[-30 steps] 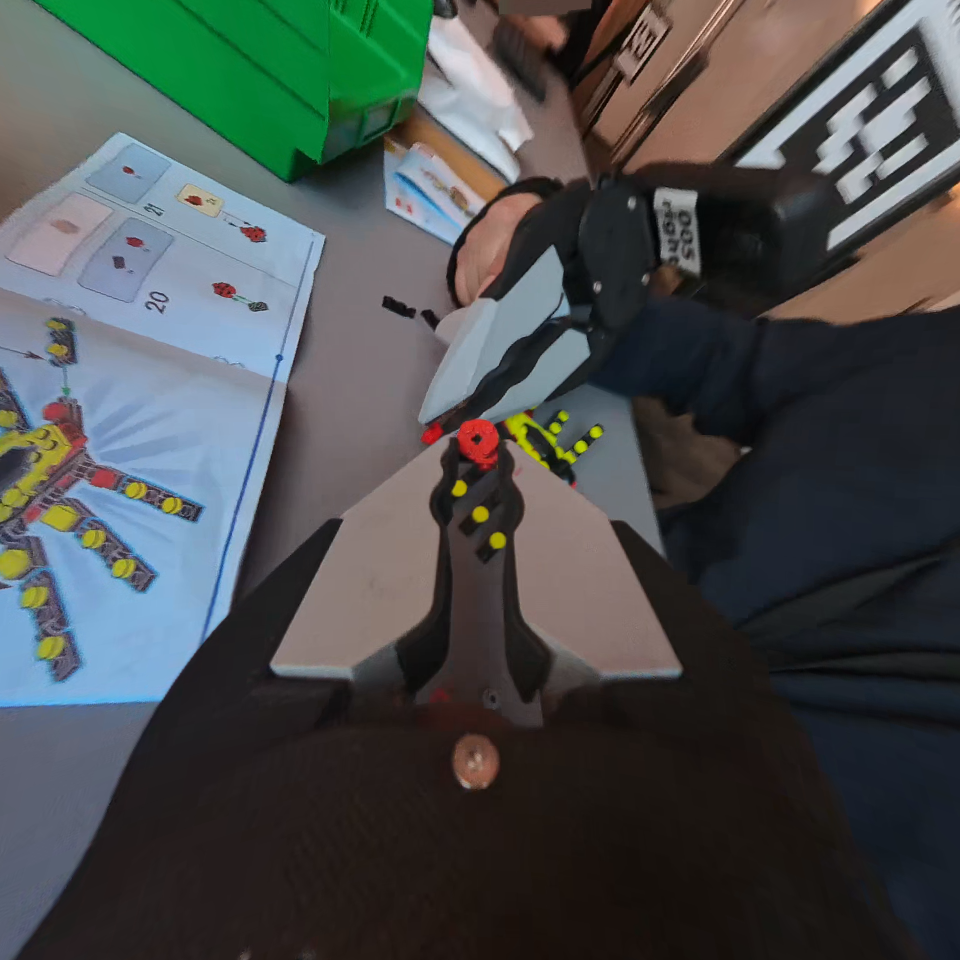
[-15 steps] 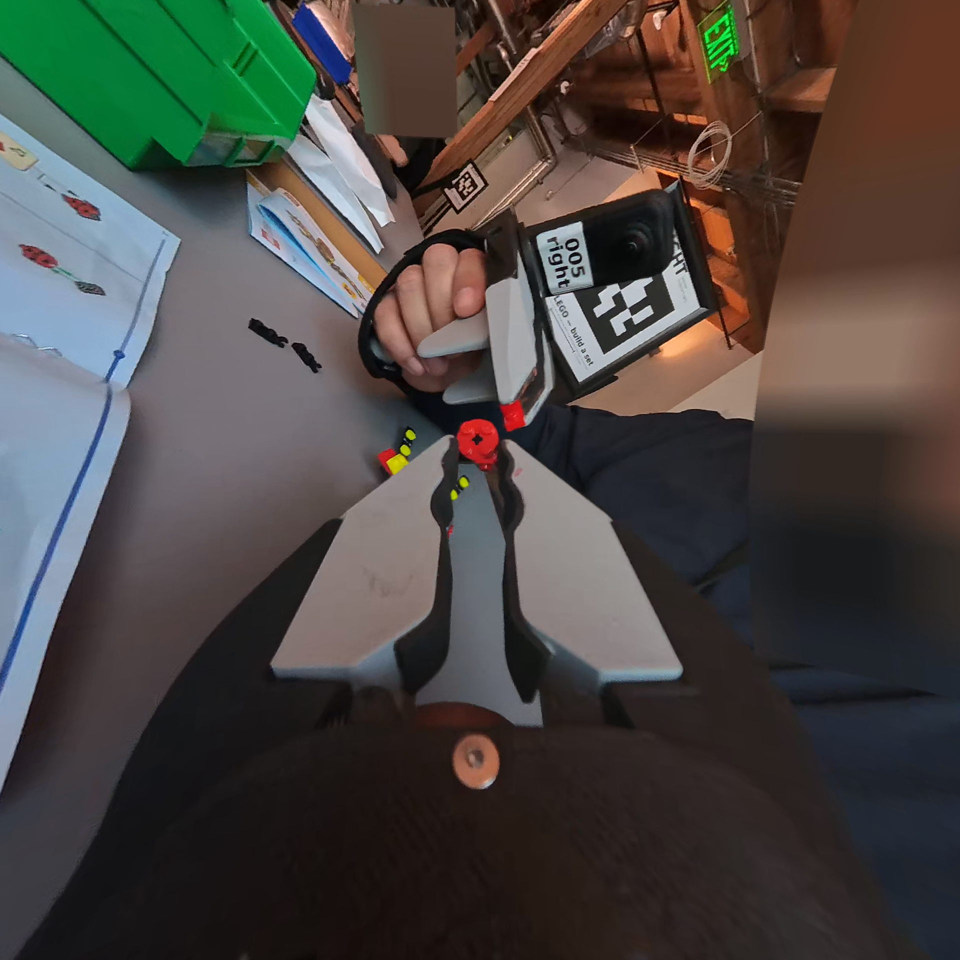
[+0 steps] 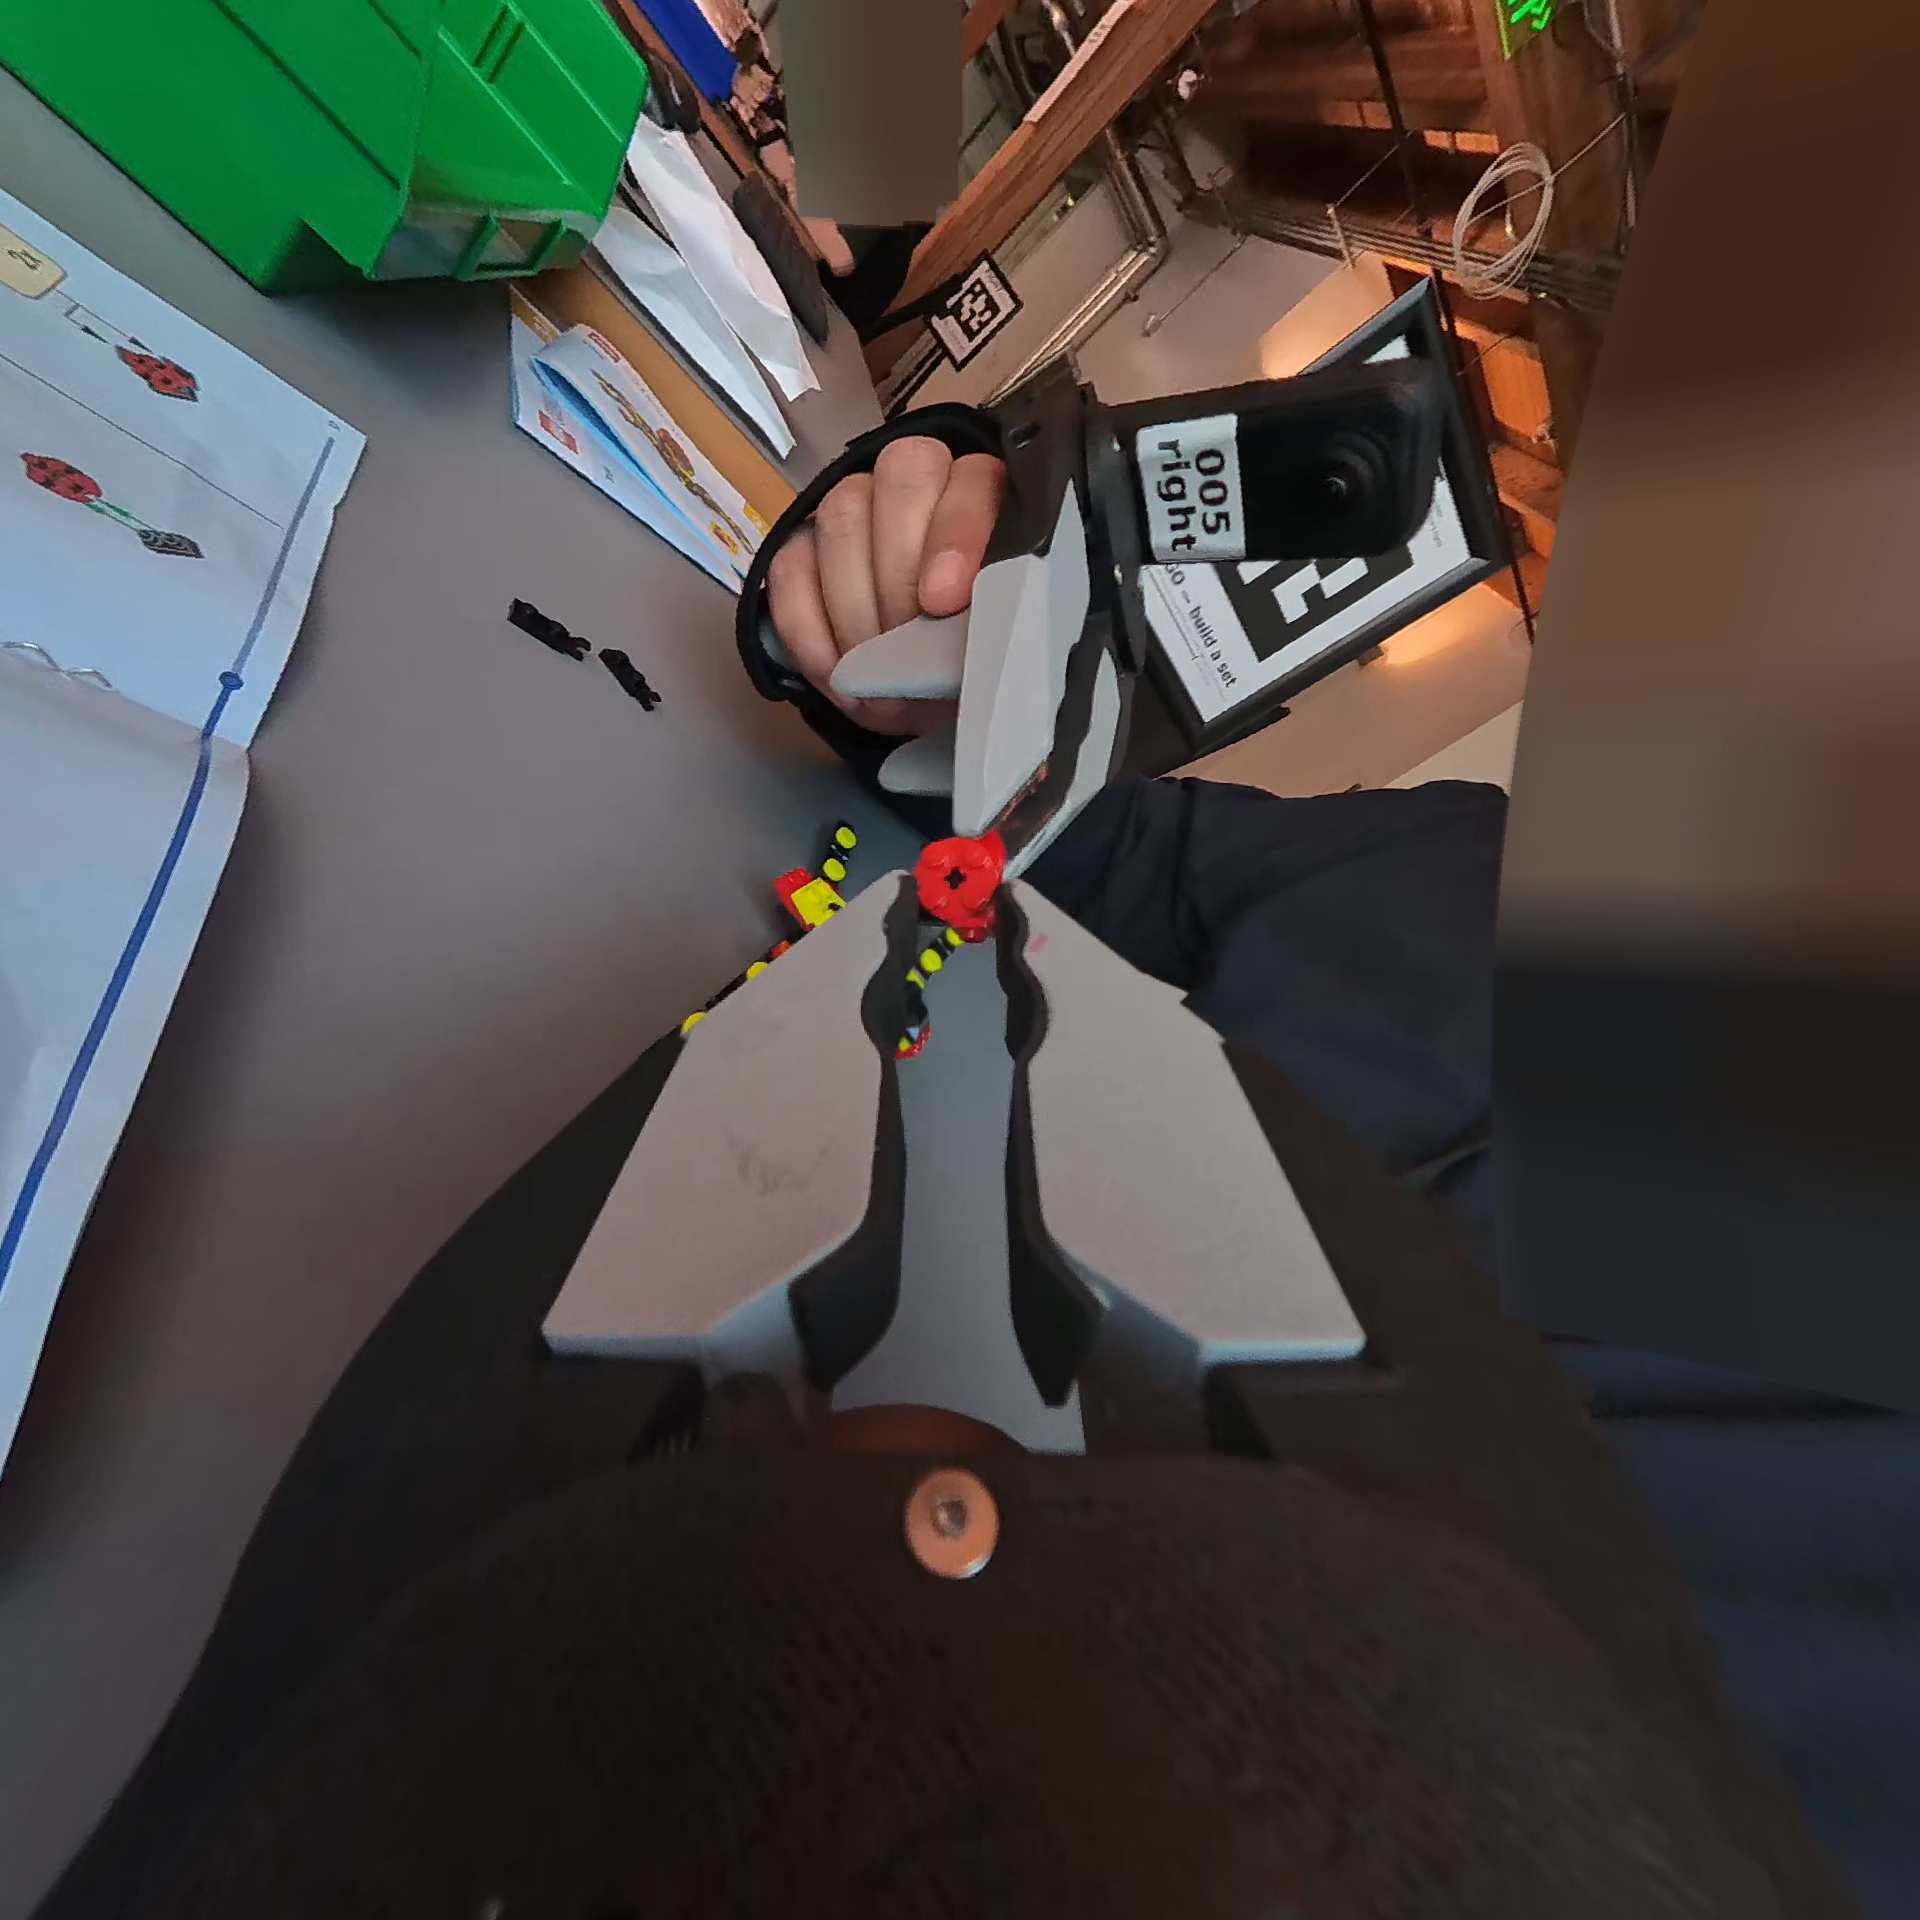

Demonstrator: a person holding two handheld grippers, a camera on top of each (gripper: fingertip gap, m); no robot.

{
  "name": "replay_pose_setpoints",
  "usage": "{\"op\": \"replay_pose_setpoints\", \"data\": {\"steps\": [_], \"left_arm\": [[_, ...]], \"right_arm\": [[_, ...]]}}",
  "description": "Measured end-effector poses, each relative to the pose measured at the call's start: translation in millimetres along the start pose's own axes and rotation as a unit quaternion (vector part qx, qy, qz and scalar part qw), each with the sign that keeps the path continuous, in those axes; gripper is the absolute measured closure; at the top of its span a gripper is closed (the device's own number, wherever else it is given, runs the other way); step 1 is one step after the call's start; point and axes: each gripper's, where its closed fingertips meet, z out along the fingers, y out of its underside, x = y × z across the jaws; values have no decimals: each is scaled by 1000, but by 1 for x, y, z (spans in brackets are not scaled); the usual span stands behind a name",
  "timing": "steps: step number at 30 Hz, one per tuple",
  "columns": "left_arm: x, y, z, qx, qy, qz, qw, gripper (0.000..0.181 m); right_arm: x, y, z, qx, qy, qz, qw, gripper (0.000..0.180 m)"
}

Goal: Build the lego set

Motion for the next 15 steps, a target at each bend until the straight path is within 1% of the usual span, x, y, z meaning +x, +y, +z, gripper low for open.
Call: {"op": "replay_pose_setpoints", "data": {"steps": [8,11,15], "left_arm": [[-7,9,0,-39,-40,35,998,169],[-6,11,1,-44,-37,37,998,170],[-7,14,2,-53,-41,37,997,170]], "right_arm": [[-4,8,3,-40,5,-46,998,174],[-9,8,3,-43,-5,-66,997,175],[-10,9,4,-45,1,-88,995,174]]}}
